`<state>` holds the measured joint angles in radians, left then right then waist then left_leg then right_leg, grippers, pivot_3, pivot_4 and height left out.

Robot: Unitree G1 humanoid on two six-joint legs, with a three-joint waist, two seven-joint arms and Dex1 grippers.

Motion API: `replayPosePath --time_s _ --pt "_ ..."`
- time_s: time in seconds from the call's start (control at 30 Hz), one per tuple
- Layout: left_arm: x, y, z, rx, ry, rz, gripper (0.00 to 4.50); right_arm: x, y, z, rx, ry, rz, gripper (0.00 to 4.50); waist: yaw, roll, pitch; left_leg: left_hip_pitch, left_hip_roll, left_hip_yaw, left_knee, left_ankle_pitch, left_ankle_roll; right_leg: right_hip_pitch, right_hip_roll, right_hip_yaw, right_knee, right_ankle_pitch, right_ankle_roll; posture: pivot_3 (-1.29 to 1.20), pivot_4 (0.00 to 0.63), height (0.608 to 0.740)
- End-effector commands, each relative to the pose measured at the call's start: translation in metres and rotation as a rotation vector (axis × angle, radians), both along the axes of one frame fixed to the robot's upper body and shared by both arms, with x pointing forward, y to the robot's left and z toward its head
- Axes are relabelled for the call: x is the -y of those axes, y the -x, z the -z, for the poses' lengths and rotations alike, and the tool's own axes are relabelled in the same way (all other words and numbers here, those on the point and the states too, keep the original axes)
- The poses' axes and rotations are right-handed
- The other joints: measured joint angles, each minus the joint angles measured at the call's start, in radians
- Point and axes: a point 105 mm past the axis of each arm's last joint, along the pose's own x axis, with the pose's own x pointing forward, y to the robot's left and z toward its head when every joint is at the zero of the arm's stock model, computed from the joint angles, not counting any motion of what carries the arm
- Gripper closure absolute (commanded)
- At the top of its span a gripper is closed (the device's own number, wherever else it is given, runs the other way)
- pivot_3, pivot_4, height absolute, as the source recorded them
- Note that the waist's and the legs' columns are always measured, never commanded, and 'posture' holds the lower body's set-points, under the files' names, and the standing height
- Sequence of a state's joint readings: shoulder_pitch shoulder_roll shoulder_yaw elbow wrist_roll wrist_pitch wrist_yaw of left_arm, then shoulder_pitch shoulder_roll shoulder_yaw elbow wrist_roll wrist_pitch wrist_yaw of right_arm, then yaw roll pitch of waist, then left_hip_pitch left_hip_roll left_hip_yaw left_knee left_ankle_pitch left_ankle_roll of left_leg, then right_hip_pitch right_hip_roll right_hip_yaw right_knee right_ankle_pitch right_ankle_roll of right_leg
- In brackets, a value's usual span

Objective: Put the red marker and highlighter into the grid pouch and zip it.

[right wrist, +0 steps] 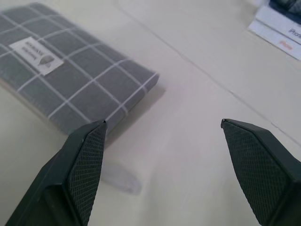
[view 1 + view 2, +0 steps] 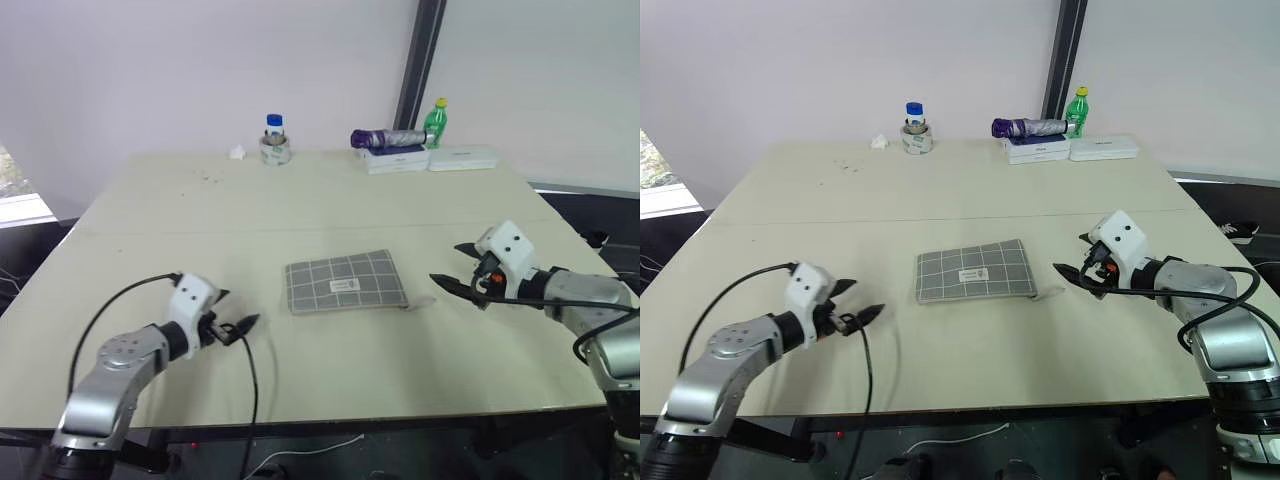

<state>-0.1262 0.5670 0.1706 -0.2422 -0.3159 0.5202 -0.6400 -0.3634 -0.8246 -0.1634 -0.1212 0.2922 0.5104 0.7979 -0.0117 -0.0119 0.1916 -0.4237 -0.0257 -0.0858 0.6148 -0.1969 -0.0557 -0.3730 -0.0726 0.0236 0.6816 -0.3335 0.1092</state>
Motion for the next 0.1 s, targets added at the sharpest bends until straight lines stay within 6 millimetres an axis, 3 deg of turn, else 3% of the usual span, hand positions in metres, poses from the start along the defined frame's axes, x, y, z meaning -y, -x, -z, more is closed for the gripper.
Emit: replayPosePath --time_s 0.03,0.1 --pt "-0.0250 0.0030 -0.0122 0.067 -0.010 -0.087 0.02 0.0066 0.0005 -0.0089 0.043 -0.051 0.001 0.46 0.000 0.000 0.000 0.000 0.000 0.000 0.000 0.000 0.000 0.000 0.000 0.000 0.000 0.000 0.000 0.00 0.150 0.737" --pt "-0.0325 0.0067 -0.0123 0.067 0.008 -0.113 0.02 0.0071 0.0009 -0.0063 0.033 -0.074 -0.006 0.46 -0.001 0.000 0.000 0.000 0.000 0.000 0.000 0.000 0.000 0.000 0.000 0.000 0.000 0.000 0.000 0.00 0.150 0.737"
